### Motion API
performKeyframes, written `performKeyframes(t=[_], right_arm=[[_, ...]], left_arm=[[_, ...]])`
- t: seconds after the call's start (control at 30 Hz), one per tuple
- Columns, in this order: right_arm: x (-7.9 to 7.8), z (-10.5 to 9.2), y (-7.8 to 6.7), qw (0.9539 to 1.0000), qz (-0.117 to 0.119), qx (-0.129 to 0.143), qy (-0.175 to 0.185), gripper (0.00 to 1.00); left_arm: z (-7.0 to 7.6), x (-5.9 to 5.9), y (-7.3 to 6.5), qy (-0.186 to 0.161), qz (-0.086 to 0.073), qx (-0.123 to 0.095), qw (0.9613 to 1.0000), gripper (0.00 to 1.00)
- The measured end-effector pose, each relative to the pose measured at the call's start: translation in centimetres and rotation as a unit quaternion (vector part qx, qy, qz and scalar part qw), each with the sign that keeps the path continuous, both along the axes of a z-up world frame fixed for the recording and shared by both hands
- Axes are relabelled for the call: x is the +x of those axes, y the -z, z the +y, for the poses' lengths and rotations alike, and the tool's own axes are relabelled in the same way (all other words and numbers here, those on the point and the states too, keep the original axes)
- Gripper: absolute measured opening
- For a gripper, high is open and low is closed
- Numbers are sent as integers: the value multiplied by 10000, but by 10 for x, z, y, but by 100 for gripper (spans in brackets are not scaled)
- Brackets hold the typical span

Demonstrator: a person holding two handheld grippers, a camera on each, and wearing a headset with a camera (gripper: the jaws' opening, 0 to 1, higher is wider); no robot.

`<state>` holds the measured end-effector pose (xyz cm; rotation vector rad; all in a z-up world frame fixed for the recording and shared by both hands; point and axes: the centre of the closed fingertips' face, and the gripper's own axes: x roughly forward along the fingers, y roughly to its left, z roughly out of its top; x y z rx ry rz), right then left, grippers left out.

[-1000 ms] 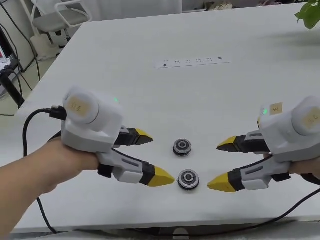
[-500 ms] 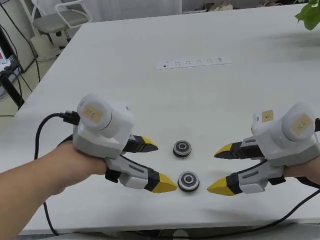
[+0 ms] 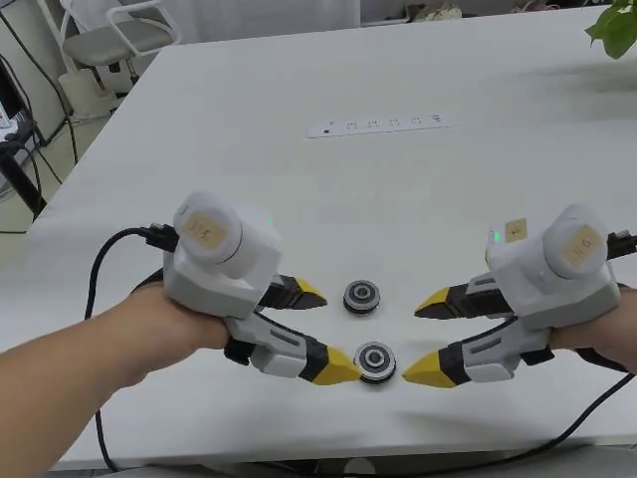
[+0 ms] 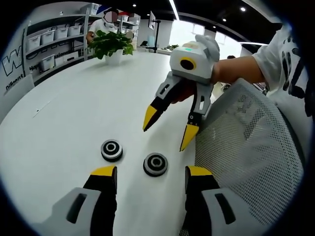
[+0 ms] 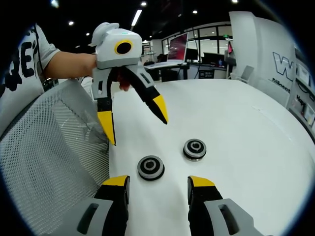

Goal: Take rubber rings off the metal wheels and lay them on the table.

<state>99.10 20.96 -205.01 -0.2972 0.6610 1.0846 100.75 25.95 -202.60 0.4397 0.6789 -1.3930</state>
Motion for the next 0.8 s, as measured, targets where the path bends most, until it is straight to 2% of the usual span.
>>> performKeyframes(t=[0.33,0.8], right_arm=[[-2,0,3,10000,36,-3,-12,44],[-2,1,4,10000,49,10,-37,43]], left_arm=[[-9,-5,8,82,58,38,9999,47],[-18,-9,17,217,61,115,9997,40]])
